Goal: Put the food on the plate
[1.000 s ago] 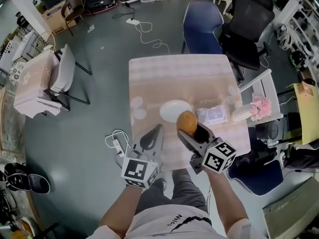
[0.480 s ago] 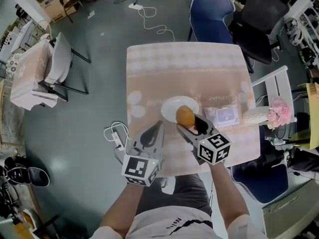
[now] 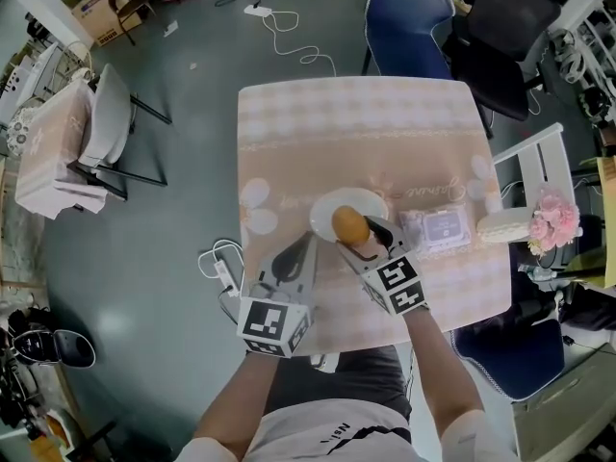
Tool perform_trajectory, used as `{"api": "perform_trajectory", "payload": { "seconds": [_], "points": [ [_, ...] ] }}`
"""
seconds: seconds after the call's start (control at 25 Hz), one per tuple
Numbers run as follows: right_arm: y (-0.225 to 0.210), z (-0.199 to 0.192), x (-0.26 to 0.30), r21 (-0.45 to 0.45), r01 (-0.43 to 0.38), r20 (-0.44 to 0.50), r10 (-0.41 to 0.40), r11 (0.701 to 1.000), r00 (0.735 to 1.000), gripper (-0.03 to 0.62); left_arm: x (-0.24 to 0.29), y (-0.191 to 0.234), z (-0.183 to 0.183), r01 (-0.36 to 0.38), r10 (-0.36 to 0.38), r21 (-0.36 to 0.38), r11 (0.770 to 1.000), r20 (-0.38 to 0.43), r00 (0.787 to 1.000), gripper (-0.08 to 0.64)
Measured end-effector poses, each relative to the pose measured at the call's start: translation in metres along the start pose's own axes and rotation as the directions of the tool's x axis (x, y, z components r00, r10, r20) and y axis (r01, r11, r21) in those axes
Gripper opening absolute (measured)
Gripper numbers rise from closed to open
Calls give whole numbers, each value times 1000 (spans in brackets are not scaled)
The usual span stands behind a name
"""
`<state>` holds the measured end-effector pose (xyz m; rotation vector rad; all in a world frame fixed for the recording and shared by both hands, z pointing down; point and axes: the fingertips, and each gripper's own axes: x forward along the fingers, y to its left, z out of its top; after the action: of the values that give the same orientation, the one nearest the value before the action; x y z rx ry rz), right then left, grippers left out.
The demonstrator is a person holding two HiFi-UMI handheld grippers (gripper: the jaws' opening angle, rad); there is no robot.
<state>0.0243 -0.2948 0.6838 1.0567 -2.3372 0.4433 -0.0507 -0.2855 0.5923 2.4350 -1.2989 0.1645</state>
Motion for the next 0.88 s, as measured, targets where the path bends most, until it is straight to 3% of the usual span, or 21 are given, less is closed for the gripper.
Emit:
{"api": "perform_trajectory", "payload": {
  "seconds": [0.56, 0.88],
  "points": [
    [-1, -16, 33, -232, 14, -125, -45, 973, 991, 272, 21, 18, -22, -12, 11, -12, 1000, -25, 1000, 6],
    [1, -16, 38, -269, 0, -136, -38, 963, 990, 279, 18, 21, -23, -28, 27, -15, 1000, -28, 999, 6]
  ]
}}
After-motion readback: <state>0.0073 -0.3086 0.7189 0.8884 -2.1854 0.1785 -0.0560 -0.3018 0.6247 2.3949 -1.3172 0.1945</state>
